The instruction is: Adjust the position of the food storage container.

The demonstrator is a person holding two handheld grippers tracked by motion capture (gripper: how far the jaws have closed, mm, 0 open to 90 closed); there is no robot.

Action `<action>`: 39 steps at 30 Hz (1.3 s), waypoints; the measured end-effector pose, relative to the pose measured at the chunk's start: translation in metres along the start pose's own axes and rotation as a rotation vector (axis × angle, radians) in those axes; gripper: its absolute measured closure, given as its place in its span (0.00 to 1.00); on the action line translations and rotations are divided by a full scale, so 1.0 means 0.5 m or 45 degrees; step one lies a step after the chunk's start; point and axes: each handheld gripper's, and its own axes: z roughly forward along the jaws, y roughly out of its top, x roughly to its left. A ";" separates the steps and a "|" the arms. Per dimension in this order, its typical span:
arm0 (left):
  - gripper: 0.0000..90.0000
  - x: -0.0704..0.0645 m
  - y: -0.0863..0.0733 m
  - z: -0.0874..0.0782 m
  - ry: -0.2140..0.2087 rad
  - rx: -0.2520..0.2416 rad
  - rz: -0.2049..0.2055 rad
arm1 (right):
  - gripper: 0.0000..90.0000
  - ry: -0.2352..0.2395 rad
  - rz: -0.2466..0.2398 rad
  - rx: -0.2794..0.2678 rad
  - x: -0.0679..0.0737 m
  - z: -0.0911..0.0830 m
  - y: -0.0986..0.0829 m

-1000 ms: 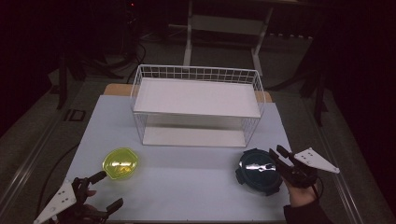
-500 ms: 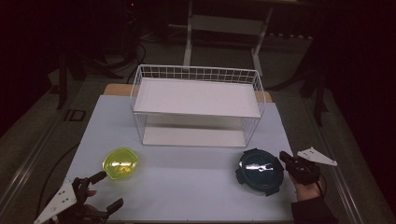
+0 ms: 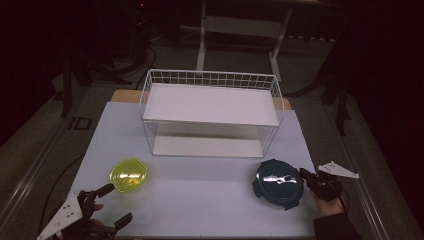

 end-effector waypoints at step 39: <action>0.00 -0.002 0.000 0.006 -0.008 0.007 0.005 | 1.00 0.067 -0.048 0.045 0.047 -0.012 -0.019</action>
